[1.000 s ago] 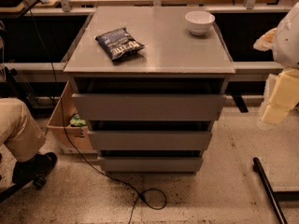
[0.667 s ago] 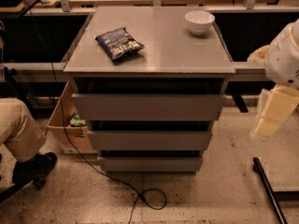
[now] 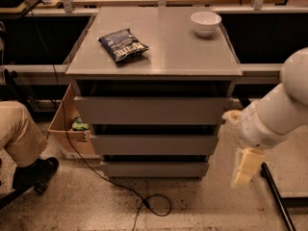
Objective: Open middle drawer
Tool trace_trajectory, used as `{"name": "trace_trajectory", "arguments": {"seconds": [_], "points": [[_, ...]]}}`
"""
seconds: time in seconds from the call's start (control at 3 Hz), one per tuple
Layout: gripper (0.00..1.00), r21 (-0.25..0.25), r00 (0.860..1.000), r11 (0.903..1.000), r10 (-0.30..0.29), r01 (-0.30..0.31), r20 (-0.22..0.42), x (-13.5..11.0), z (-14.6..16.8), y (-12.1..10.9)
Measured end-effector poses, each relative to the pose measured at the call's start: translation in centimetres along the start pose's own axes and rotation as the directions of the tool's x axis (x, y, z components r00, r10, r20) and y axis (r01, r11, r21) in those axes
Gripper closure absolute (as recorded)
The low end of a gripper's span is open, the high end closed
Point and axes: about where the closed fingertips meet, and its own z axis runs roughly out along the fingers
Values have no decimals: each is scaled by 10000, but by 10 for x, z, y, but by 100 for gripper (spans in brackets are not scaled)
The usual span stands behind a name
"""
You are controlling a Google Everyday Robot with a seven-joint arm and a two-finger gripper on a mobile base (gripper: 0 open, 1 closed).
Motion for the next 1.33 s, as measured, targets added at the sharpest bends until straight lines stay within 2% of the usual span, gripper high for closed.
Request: {"name": "trace_trajectory", "arguments": {"seconds": [0.33,1.0,1.33], "points": [[0,-622,9997,9981,70,-55,230,8,55,11],[0,-722,9979,9970,334,-294,548,6,67,20],[0,-714,9891,9962,592,-499,1350,-2,111,14]]}}
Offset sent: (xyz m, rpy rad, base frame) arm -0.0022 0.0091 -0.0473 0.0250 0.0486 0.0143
